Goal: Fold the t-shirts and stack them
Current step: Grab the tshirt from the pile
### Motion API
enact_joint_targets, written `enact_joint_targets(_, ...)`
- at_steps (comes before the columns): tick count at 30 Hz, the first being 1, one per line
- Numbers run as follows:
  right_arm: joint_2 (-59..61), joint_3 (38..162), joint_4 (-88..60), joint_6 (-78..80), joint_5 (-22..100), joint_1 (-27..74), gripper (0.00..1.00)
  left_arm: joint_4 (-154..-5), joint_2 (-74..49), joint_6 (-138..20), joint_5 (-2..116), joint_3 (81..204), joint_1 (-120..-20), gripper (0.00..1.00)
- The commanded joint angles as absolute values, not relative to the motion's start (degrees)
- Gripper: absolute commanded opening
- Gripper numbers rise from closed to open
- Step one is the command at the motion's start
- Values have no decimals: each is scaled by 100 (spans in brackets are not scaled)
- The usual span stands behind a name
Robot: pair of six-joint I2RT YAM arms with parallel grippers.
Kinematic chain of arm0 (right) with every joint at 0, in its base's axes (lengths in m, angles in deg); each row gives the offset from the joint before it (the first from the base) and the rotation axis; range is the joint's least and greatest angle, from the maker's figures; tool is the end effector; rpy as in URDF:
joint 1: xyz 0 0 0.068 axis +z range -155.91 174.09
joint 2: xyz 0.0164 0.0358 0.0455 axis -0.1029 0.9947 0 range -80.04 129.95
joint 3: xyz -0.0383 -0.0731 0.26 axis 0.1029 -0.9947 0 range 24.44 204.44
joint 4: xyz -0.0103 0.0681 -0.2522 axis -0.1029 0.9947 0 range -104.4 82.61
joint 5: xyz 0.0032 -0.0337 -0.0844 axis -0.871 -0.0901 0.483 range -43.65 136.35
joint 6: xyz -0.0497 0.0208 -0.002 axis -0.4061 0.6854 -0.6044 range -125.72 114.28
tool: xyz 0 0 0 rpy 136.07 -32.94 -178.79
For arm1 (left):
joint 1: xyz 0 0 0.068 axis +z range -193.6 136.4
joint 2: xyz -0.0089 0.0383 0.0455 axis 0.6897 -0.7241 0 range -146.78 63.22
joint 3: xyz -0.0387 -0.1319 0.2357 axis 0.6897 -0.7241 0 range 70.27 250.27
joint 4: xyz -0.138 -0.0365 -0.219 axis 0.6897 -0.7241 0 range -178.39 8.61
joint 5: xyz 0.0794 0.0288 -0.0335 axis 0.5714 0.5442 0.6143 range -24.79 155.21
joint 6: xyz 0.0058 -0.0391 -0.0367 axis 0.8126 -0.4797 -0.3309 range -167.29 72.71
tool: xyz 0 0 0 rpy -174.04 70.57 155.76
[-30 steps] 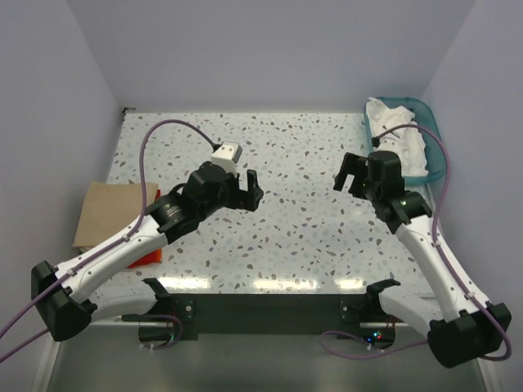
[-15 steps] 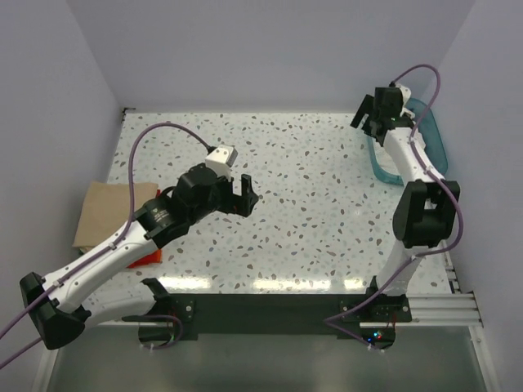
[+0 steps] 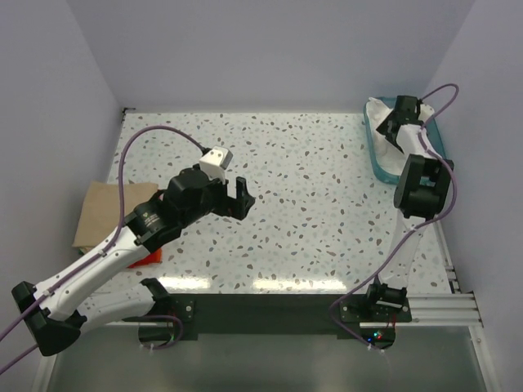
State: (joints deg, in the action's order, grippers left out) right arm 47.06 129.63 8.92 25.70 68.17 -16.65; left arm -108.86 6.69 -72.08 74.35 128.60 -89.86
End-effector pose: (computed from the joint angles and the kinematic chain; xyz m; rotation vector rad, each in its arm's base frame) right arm 0.4931 -0.1069 0.2122 0.9967 2.0783 -0.2660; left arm 0.1531 -0.1519 0.3541 0.2828 2.0499 -0.6207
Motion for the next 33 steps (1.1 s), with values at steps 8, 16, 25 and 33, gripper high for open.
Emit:
enact_joint_targets(8,5399,13660,1022,2531,6815,-1654,68,-10785,688,-6979,7382,12775,-8966,100)
enact_joint_targets(16,4881,13448,881,2399,6841,-1672,0,-10750,715,-6961,7399,12828,-8966,100)
enact_joint_targets(25,3589,12931,547,2573,6675,-1724,0,-10609,644,-6935,7364,12845,-8957,100)
enact_joint_targets(33,2350,11313,-375,2909,6419,-1610,0,-10556,618,-6908,7400,12801,-8957,100)
